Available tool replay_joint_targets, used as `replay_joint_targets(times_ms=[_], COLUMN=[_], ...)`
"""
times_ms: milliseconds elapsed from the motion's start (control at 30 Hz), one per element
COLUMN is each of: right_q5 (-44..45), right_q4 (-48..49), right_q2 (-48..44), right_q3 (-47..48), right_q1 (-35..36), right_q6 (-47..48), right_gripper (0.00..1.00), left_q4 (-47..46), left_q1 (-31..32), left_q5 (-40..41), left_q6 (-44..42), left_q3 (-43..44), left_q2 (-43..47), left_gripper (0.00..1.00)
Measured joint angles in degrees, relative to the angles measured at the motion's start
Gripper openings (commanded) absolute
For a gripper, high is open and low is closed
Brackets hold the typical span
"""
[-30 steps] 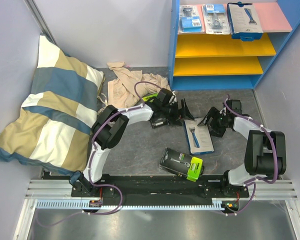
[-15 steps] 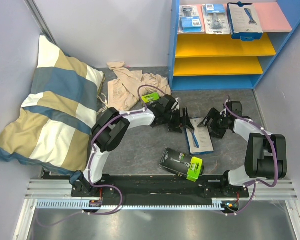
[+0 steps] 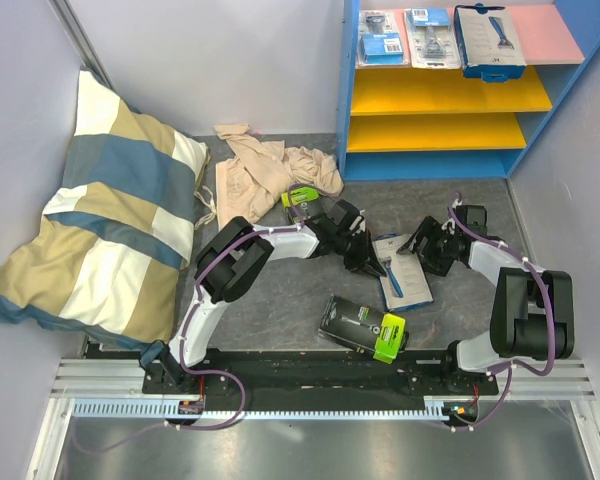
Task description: Place and organize the shaving razors onto the shelf
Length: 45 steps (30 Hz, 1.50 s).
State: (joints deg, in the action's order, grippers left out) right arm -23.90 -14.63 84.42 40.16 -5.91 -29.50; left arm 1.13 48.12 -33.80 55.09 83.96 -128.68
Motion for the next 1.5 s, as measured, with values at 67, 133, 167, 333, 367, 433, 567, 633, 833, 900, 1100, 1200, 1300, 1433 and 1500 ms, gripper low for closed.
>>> replay_joint_targets(times_ms=[67,133,167,333,367,433,567,633,833,900,1100,1200,1300,1433,1500], right_q5=[-0.07,-0.24,-0.26,-0.68,-0.66,-0.31,0.74,1.44,1.88,1.75,1.14,0.33,-0.81,-2.32,-2.8], right_q4=[0.04,0.13,0.15,-1.29,-2.08,-3.3,-3.89,-3.87,-4.33,-4.72,-5.55,-5.27,-3.76,-0.52,0.92], right_q2=[0.0,-0.02,-0.04,-1.99,-2.93,-5.05,-10.73,-13.97,-20.85,-21.99,-25.24,-27.39,-29.75,-33.64,-35.43], right_q3=[-0.02,-0.02,0.0,0.72,1.22,2.51,5.77,6.86,7.23,7.23,6.88,5.68,3.56,-0.13,-1.64], right_q1=[0.0,0.0,0.0,0.13,0.22,0.46,0.52,0.5,0.52,0.5,0.5,0.5,0.5,0.63,0.94], right_q6=[0.17,0.24,0.26,-0.17,-0.31,-0.59,-1.18,-1.55,-2.58,-2.86,-3.98,-5.22,-6.86,-9.44,-10.71], right_gripper=[0.85,0.85,0.86,0.87,0.88,0.88,0.89,0.89,0.9,0.9,0.91,0.91,0.91,0.91,0.91], left_q4=[-0.83,-2.36,-3.39,-9.29,-10.54,-12.39,-15.5,-17.35,-20.96,-22.47,-29.66,-33.53,-35.89,-37.99,-39.12], left_q1=[0.0,0.0,-0.07,-0.74,-1.05,-1.66,-3.89,-5.2,-9.25,-10.08,-11.43,-11.56,-11.56,-11.56,-11.56], left_q5=[-0.68,-1.01,-1.25,-1.81,-1.79,-1.68,-1.25,-0.94,-0.48,-0.11,1.46,2.25,2.36,2.34,2.38], left_q6=[0.76,1.09,1.31,2.82,3.04,3.43,4.02,4.85,8.61,10.27,16.94,20.5,23.52,27.06,28.44], left_q3=[-0.04,-0.7,-1.18,-5.01,-5.92,-7.72,-11.34,-13.42,-17.33,-17.46,-18.21,-18.16,-17.81,-16.37,-15.56], left_q2=[0.02,0.04,0.07,1.16,1.51,2.38,4.22,5.25,8.28,8.9,11.34,11.96,11.96,11.96,11.96], left_gripper=[0.02,0.02,0.02,0.02,0.02,0.02,0.02,0.02,0.02,0.02,0.02,0.02,0.02,0.02,0.02])
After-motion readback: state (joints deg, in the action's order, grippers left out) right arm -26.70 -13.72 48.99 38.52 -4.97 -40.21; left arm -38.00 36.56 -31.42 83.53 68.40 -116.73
